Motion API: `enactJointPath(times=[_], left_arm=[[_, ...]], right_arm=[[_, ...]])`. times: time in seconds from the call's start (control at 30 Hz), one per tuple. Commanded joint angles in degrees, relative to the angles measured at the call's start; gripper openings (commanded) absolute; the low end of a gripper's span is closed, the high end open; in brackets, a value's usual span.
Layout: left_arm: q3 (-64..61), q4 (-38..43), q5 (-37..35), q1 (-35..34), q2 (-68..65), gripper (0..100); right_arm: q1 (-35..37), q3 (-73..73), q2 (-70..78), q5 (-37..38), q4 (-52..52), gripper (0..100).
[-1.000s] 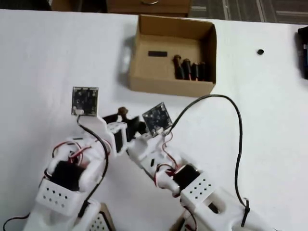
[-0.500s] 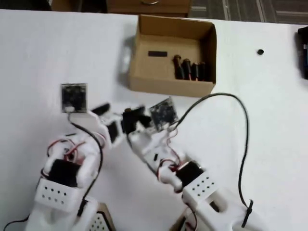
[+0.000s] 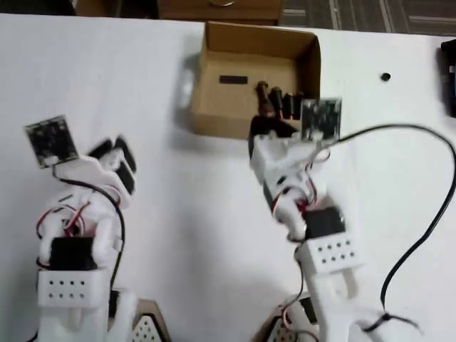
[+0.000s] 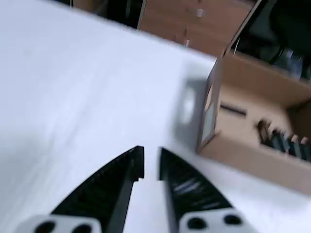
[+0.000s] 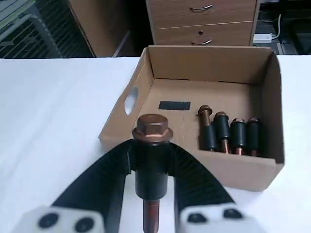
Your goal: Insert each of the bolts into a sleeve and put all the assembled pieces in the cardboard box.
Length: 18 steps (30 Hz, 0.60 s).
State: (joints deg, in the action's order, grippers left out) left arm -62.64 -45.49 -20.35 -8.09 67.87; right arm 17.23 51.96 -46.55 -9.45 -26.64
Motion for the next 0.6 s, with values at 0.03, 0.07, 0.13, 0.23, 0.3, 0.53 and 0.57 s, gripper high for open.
enactJointPath(times=[0.03,0.07,0.13,0.23,0.3,0.53,0.57], left_arm=[[-12.88,2.29,0.44,-0.09,0.53,2],[-16.04,3.52,0.53,-0.09,0.53,2],[-22.46,6.51,0.53,0.00,0.62,2],[-28.26,11.87,2.55,1.32,0.70,2],[-28.09,12.84,3.60,1.23,0.97,2],[-29.41,12.66,4.13,1.58,3.60,2],[-29.49,12.66,4.13,1.41,3.96,2]], right_arm=[[-0.57,-21.63,15.43,3.43,-10.07,1.9],[-0.57,-26.73,19.91,4.31,-12.53,1.9],[-0.57,-37.10,28.70,5.45,-17.71,1.9],[-0.66,-51.96,41.45,7.47,-24.66,1.9],[-0.66,-61.63,49.19,9.14,-29.14,1.9],[-3.30,-89.85,71.69,12.75,-37.14,1.9],[-4.09,-93.01,74.59,12.75,-37.14,1.9]])
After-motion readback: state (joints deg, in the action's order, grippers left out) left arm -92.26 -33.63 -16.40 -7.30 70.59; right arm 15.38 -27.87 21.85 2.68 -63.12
